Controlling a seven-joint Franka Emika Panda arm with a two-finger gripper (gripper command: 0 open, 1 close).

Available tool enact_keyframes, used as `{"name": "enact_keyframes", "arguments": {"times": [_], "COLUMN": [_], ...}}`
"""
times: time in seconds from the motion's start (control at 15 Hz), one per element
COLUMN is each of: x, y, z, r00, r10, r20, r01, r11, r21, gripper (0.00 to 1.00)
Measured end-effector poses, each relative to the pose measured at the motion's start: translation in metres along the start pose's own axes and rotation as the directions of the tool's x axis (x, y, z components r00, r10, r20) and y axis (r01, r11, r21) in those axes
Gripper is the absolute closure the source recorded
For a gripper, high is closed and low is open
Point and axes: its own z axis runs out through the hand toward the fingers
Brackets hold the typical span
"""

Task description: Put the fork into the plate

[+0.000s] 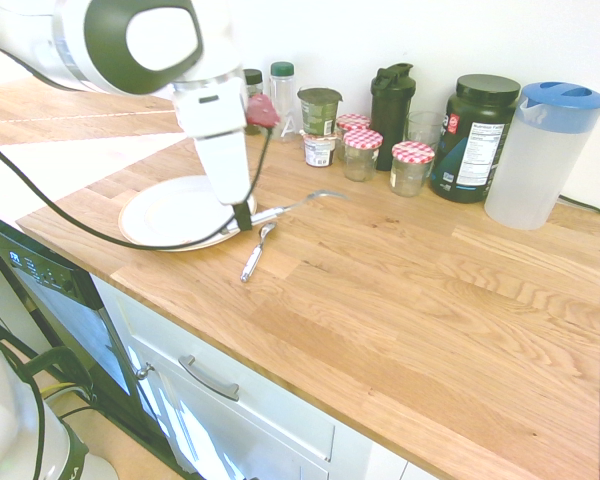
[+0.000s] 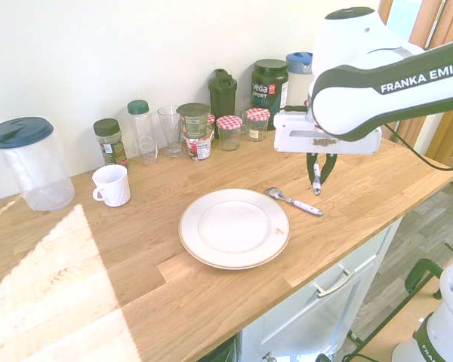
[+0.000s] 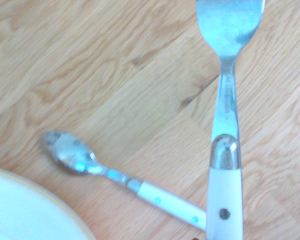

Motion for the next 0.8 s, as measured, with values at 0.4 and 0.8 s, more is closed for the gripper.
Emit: {"name": "enact_keyframes", "arguments": {"times": [0.4,0.8], "x": [-0.080,-0.153], "y": [-0.033,-0.069], "z": [-0.018,-0.002], "r00": [0.978,0.915], "r10": [-0.182,-0.390], "r20": [-0.099,-0.104], "r01": [0.182,0.385], "r11": [0.983,0.921], "r21": [-0.014,-0.062], "gripper": [1.00,1.00]}}
